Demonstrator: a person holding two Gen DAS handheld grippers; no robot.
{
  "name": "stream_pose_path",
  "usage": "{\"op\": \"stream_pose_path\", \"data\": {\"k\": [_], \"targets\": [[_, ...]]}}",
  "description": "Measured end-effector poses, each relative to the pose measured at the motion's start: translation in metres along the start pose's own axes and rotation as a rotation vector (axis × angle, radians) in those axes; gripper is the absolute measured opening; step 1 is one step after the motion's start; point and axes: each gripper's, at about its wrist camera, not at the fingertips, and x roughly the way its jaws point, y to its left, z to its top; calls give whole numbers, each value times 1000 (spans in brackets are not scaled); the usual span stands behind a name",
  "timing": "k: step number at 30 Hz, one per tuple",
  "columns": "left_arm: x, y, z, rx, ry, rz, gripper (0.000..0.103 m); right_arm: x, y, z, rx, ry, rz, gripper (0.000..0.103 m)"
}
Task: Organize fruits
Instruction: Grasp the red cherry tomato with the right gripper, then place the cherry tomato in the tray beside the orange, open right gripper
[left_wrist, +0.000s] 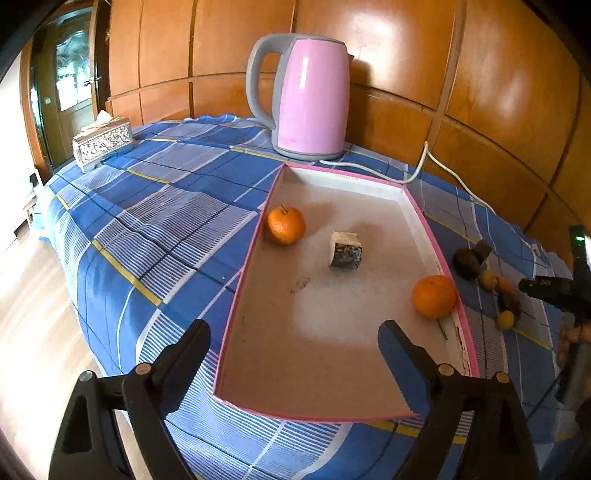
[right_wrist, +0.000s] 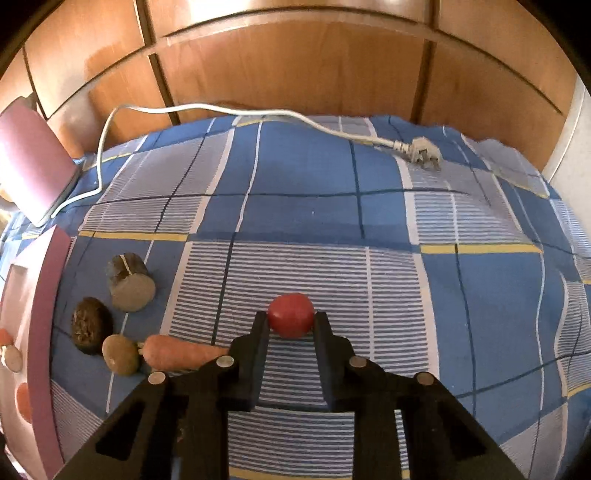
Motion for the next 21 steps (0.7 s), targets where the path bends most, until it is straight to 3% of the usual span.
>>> {"op": "stream_pose_path", "data": {"k": [8, 16, 21], "targets": [[-3, 3, 2, -25, 0, -8, 93, -51, 6, -14, -14, -88, 128, 24], [-9, 6, 1, -27, 0, 12, 94, -88, 66, -43, -171, -113, 308, 24], [-11, 10, -1, -40, 4, 22, 94, -98, 103, -63, -260, -110, 363, 24]]}}
